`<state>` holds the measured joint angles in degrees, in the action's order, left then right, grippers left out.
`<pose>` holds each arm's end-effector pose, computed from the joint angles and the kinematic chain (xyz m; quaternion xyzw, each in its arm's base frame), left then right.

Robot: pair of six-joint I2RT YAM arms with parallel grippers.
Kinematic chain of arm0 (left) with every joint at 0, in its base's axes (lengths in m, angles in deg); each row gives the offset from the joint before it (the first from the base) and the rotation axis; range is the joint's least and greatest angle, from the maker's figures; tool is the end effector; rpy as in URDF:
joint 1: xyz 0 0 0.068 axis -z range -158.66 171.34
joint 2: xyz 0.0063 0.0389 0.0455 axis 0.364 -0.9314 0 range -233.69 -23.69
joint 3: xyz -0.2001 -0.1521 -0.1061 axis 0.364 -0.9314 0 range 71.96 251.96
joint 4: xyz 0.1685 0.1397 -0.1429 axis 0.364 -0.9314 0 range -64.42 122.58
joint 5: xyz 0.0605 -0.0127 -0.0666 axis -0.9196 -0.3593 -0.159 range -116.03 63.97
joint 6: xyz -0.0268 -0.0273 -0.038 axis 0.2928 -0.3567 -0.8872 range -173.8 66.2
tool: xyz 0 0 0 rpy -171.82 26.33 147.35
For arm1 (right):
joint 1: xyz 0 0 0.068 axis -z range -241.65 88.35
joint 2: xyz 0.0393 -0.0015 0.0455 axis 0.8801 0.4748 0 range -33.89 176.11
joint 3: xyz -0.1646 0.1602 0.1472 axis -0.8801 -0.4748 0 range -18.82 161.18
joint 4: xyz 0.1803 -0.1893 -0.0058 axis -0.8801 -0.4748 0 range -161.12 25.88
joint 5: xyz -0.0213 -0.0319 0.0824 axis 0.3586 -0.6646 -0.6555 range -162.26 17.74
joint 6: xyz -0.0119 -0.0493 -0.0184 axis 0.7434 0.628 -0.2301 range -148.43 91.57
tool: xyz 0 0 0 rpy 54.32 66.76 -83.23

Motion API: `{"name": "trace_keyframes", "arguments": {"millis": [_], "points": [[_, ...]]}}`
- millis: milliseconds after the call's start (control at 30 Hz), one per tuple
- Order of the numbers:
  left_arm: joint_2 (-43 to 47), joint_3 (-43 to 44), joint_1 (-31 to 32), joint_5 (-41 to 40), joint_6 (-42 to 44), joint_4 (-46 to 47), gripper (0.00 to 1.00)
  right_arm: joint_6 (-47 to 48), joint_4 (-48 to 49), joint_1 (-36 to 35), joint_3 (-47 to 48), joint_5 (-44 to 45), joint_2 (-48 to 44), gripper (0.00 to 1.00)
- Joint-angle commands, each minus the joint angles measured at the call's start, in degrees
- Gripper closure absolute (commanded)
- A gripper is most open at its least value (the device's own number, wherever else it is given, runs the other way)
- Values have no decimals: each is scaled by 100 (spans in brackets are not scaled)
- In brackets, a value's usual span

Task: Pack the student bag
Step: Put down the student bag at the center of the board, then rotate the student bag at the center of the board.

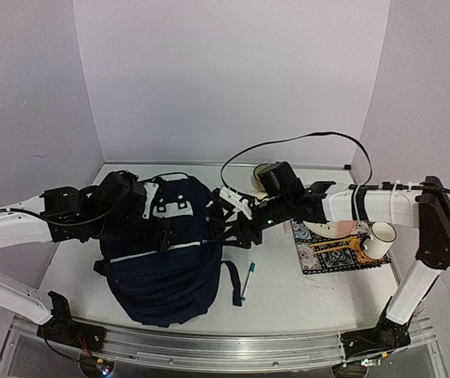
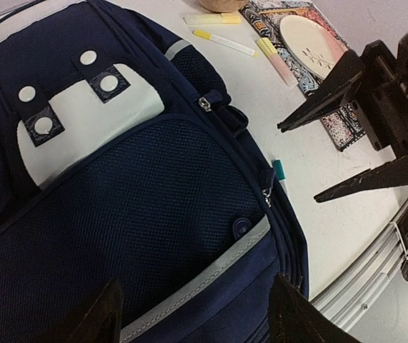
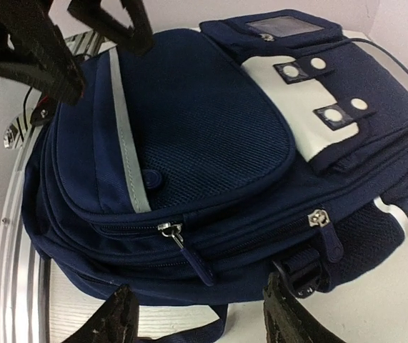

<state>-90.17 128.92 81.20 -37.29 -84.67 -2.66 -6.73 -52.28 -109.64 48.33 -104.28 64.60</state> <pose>0.1283 -0.2070 0.2975 0.1933 0.8988 -0.2087 0.3334 0.2521 0.3080 0.2635 -0.5791 0.5533 0.3455 0.4890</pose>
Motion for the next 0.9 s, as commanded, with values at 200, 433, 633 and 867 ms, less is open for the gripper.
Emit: {"name": "trace_keyframes", "arguments": {"millis": [200,433,633,867], "points": [[207,-311,-246,-319,-359,-792,11,801,-258,-132,903,-273,899,51],[-136,-408,-253,40,-260,-724,8,719,-571,-149,871,-404,934,74],[-486,-312,-255,150,-123,-414,9,551,-854,-277,619,-298,618,97],[-991,-125,-257,67,-247,14,11,-23,-1006,-557,345,130,25,100]]}}
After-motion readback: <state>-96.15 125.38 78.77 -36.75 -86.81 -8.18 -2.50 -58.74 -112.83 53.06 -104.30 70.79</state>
